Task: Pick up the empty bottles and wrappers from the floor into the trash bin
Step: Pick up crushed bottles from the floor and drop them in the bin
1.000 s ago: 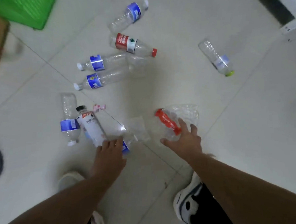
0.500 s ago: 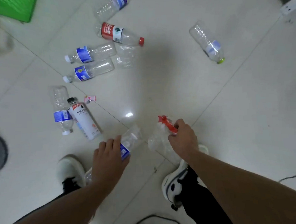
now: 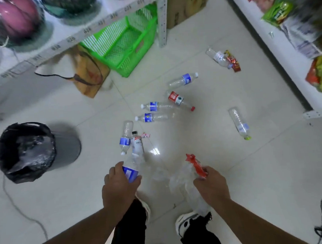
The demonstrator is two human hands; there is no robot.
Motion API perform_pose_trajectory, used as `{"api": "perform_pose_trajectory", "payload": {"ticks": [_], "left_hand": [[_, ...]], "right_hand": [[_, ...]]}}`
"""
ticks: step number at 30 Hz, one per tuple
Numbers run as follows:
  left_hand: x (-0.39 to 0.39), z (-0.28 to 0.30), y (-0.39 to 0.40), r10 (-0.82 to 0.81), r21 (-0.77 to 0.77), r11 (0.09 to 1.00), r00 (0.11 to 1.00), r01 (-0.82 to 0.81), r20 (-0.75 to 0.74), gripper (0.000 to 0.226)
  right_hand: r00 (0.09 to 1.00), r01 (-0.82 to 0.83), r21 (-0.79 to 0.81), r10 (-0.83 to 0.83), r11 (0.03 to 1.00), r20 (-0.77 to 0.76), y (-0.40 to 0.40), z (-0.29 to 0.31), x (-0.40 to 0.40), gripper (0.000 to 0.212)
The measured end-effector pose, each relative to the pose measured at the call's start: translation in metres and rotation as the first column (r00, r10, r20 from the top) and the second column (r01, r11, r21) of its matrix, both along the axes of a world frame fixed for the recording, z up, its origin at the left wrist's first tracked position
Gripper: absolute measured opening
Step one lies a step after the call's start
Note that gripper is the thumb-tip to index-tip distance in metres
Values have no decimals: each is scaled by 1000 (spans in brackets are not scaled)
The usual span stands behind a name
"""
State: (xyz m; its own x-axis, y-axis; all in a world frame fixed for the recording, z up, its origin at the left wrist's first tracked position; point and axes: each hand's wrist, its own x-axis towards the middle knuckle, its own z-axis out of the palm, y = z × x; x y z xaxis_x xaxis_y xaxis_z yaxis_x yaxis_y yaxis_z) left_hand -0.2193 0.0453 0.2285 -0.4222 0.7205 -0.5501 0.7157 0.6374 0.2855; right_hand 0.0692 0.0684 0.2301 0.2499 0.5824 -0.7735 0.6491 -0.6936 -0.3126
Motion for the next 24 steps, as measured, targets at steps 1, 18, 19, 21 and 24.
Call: {"api": "perform_pose_trajectory", "payload": {"ticks": [1, 18, 19, 21, 24], "left_hand": [[-7, 2, 1, 38, 3, 999, 999, -38, 13, 77], [-158, 2, 32, 202, 17, 978, 972, -206, 116, 69], [-163, 1, 34, 216, 16, 976, 969, -219, 120, 68], [-168, -3, 37, 237, 18, 970, 961, -242, 140, 66], [-177, -19, 44, 248, 18, 966, 946, -257, 207, 66]], "right_hand": [[999, -39, 6, 39, 999, 6, 8, 4, -5, 25], [899, -420, 12, 414, 907, 145, 104, 20, -139, 21], [892, -434, 27, 426, 900, 151, 111, 19, -146, 23], [868, -483, 59, 468, 874, 166, 127, 11, -158, 29], [812, -575, 80, 558, 814, 171, 157, -11, -173, 35]]}}
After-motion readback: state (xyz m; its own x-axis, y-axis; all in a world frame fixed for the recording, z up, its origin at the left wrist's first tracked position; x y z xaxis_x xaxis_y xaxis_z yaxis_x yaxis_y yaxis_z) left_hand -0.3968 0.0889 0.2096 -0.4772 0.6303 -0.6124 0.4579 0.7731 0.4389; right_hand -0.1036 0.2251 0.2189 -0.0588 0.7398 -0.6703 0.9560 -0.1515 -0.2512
